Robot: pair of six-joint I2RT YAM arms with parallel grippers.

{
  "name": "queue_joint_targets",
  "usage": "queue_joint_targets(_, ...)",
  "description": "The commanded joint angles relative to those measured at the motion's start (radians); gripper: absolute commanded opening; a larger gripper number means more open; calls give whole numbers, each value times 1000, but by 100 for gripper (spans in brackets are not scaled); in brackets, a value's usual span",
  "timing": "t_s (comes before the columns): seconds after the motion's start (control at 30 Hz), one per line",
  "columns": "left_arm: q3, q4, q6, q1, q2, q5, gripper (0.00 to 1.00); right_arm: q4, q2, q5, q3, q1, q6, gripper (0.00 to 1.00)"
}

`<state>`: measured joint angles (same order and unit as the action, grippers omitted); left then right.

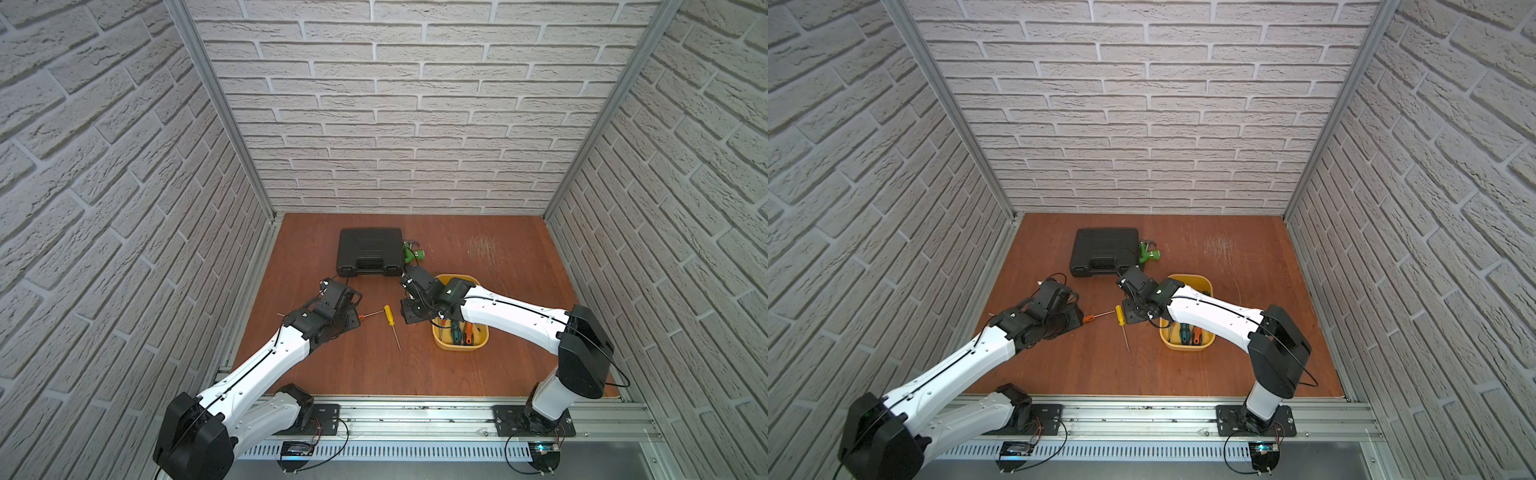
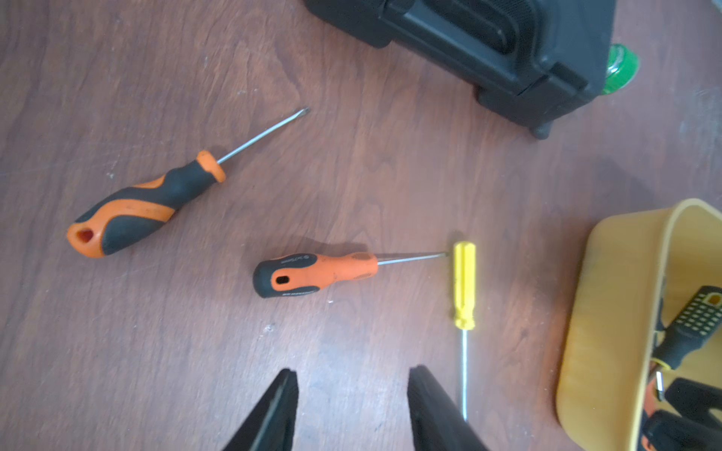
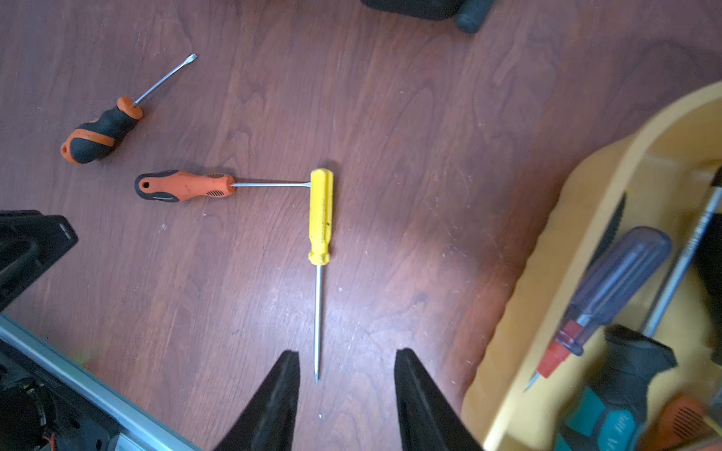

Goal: Put the screwdriver on the desktop into the storage box
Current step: Pick up the screwdriver from the center of the board.

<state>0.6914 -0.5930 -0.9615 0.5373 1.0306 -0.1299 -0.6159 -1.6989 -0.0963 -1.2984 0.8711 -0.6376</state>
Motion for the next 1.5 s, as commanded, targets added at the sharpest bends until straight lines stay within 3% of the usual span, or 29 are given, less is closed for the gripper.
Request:
queue_joint_targets(0.0, -15, -8, 15, -8, -7, -2, 50, 13, -38, -17, -44, 21, -18, 44)
queue_joint_targets(0.8, -59, 5, 10, -21, -13, 13, 50, -74, -359, -20, -255, 43, -24, 38)
queue_joint_targets(1.47, -75, 25, 11, -25, 2, 19, 51, -56, -417, -15, -246, 44, -20, 29)
